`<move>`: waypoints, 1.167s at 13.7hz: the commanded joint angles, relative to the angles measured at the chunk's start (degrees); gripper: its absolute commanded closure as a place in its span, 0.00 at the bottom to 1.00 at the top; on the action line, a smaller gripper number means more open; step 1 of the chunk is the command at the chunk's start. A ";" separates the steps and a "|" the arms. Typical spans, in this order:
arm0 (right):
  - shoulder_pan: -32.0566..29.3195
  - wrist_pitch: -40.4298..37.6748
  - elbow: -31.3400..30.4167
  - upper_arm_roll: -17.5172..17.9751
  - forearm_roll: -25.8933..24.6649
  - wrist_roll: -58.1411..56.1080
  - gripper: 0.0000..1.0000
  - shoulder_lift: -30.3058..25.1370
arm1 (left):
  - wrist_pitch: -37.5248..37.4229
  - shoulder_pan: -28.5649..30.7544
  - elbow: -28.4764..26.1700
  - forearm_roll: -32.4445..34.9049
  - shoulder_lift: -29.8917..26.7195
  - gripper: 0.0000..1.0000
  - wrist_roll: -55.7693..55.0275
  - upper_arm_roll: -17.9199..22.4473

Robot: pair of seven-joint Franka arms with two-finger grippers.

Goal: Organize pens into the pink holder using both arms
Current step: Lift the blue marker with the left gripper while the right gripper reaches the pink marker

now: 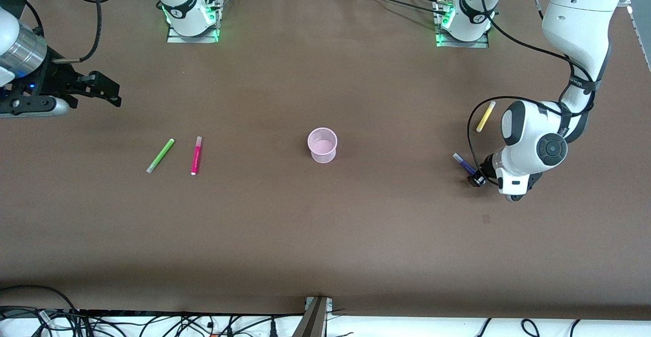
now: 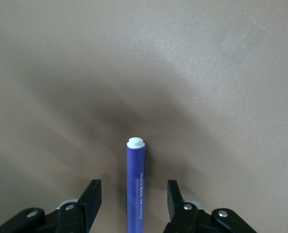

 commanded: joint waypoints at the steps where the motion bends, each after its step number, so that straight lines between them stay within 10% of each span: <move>1: 1.11 -0.68 0.28 0.98 1.10 0.14 0.00 2.23 | 0.88 0.20 1.18 -0.74 1.17 0.37 1.09 0.17; 4: 4.01 6.23 -5.59 1.07 1.45 1.45 0.00 3.55 | 1.05 0.12 1.27 -0.56 2.05 0.46 1.18 0.17; 10: 4.20 16.89 -7.98 0.90 1.45 4.89 0.00 15.49 | 1.23 0.03 1.27 -0.30 1.96 1.00 2.48 0.17; 16: 3.14 27.85 -10.69 0.55 3.82 4.98 0.00 24.11 | -2.09 -0.50 3.20 -0.56 -2.51 1.00 3.47 -1.06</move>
